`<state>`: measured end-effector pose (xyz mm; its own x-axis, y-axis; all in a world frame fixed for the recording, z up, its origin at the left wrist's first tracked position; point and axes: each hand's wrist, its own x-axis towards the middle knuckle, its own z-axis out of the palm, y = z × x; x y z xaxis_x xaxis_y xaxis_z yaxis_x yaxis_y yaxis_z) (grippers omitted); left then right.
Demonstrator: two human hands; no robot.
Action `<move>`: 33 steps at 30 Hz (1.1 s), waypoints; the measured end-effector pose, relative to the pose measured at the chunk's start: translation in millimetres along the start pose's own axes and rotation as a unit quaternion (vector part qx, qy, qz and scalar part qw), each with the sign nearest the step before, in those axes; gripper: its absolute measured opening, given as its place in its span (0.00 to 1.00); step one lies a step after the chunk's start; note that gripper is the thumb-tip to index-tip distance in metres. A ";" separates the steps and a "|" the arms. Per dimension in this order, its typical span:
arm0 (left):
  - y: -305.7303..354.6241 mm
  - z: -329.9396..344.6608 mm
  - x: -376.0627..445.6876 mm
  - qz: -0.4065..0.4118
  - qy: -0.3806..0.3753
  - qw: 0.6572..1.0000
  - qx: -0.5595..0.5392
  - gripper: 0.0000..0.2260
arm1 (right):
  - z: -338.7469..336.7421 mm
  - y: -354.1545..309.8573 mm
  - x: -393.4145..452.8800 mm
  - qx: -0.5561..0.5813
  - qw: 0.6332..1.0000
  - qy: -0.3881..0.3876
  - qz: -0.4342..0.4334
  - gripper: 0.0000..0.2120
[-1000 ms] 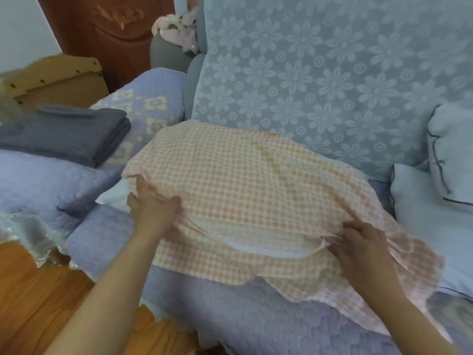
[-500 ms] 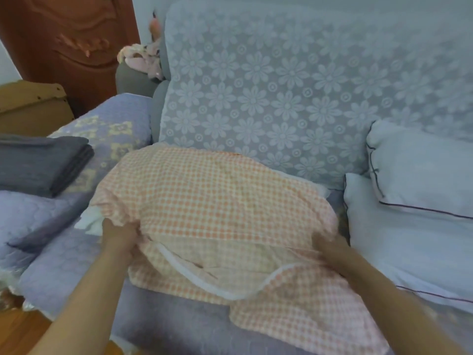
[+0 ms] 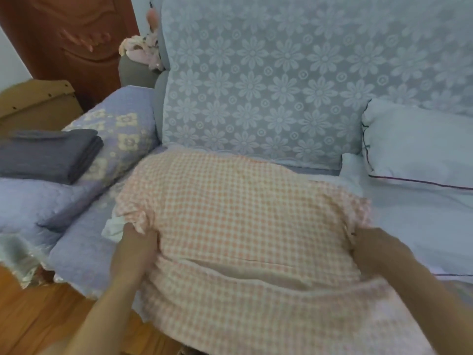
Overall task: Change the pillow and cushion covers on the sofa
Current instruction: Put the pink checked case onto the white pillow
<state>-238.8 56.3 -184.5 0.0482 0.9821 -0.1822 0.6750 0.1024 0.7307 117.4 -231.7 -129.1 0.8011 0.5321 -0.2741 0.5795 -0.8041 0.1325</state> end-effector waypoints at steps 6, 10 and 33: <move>2.5 6.0 -37.4 0.161 0.131 0.970 0.126 0.36 | -1.9 -57.7 -40.7 0.188 0.899 0.309 -0.247 0.28; 13.3 15.7 -48.2 0.285 -0.093 0.901 0.312 0.42 | 7.3 -104.7 -59.8 0.056 0.896 0.141 -0.418 0.36; 179.1 -123.7 55.3 0.259 0.081 0.930 0.249 0.10 | -206.0 -113.5 -0.7 0.404 0.813 0.355 -0.221 0.14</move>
<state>-206.4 148.5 17.6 0.3778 0.8943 0.2397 0.8515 -0.4372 0.2894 82.0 -86.2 52.2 0.5919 0.6046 0.5330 0.7768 -0.2513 -0.5774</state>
